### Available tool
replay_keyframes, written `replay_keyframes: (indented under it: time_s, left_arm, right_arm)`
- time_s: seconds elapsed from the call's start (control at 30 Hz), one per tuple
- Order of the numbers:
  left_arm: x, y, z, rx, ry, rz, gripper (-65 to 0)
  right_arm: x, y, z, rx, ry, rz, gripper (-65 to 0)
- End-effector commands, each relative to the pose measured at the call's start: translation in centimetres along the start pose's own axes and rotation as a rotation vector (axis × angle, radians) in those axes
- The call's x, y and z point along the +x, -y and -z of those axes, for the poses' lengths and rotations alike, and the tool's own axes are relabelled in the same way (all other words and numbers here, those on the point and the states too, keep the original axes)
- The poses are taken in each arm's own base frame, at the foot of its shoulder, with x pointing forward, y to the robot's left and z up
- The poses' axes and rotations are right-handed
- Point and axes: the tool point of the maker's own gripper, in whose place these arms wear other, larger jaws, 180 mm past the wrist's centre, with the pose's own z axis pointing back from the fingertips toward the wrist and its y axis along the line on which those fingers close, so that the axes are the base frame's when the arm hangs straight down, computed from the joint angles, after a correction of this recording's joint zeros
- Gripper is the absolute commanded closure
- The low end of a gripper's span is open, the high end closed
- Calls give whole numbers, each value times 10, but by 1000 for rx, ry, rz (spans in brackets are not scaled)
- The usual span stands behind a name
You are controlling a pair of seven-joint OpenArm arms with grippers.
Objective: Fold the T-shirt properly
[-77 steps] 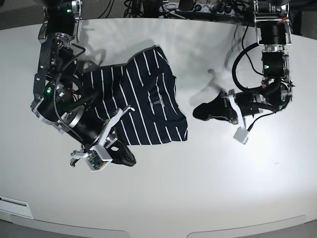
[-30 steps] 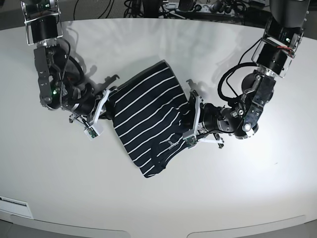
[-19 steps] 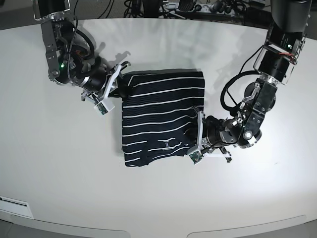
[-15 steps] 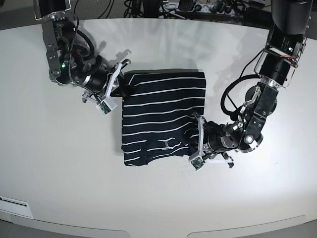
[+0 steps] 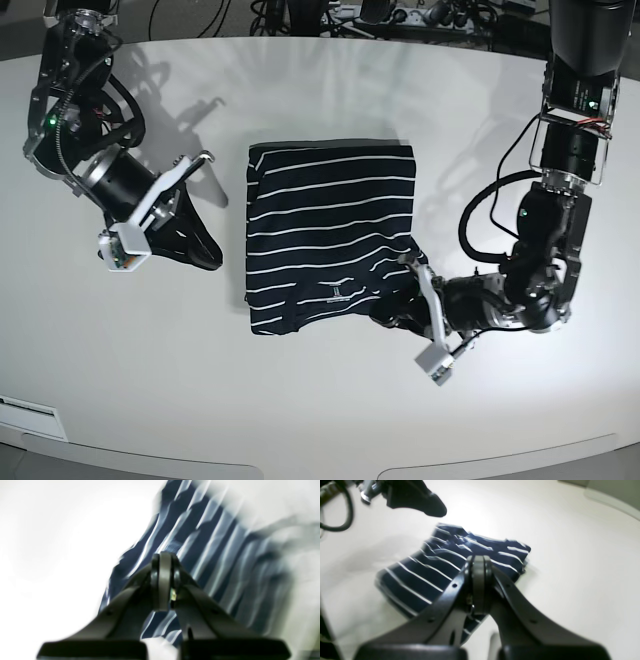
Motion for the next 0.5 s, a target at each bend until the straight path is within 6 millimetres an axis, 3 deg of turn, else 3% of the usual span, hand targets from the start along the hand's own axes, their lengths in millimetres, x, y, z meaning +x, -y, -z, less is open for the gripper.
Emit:
replay_keyframes:
  time_s: [0.0,0.1,0.23,0.33,0.47]
  left_arm:
    - [22,8,-15,-60,95,-2,0]
    - [18,26,-43,-199,177,-71,0]
    - [-15,20,-60,-143,165,-137,0]
    - [-37,35,-70,-124,148,-138,0]
    - [-67,71,-86,-109,95,-106,0]
  right_arm:
    - [24,-5,-10,37,95,-19,0]
    - [35,-5,-35,74,160,96,0]
    - [23,-9,-61,108,110,194,0]
    - [-2,-4,-79,48,11,230,0]
    - [-26,-13,-103,-4,-85,262,0]
